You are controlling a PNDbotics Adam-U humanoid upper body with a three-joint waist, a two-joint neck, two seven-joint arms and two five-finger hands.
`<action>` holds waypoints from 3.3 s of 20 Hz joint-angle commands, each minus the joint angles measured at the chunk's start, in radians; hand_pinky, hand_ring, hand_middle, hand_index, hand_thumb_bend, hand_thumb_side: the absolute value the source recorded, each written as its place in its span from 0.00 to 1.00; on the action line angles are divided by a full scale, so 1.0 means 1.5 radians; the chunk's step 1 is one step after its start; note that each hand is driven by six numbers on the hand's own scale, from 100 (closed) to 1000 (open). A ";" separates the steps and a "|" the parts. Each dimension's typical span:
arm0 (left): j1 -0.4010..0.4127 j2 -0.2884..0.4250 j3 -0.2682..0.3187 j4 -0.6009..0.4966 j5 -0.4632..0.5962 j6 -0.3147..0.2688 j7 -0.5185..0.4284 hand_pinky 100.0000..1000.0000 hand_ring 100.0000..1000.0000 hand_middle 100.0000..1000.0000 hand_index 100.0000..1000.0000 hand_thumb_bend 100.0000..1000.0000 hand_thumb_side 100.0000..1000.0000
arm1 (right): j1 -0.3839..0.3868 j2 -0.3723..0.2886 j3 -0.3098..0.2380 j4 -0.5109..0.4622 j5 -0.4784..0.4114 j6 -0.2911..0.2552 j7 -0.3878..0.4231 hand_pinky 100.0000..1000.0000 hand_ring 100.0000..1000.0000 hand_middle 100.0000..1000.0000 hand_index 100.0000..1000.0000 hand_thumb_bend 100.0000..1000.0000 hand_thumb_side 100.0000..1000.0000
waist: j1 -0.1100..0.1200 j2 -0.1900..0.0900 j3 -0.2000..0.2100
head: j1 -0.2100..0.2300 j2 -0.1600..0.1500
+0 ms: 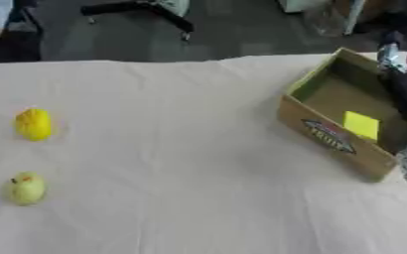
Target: Pick up the objects with one hand, pass them to the other hand, and then place them into the box on the other side of the table.
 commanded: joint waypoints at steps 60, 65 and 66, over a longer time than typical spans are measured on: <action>-0.007 -0.005 0.029 0.017 0.038 -0.001 0.033 0.61 0.67 0.58 0.74 0.47 0.42 | 0.036 0.053 -0.012 -0.015 0.020 -0.026 0.019 1.00 0.94 0.95 1.00 0.00 0.50 | 0.014 -0.002 0.000 | -0.041 0.049; -0.006 -0.006 0.024 0.022 0.073 -0.001 0.032 0.67 0.73 0.64 0.77 0.51 0.45 | 0.036 0.052 -0.012 -0.015 0.020 -0.023 0.023 1.00 0.94 0.95 1.00 0.00 0.49 | 0.013 -0.002 -0.002 | -0.038 0.047; -0.005 -0.006 0.022 0.023 0.089 -0.003 0.027 0.68 0.74 0.64 0.78 0.50 0.45 | 0.036 0.052 -0.012 -0.015 0.020 -0.021 0.024 1.00 0.94 0.95 1.00 0.00 0.49 | 0.013 -0.003 -0.003 | -0.037 0.048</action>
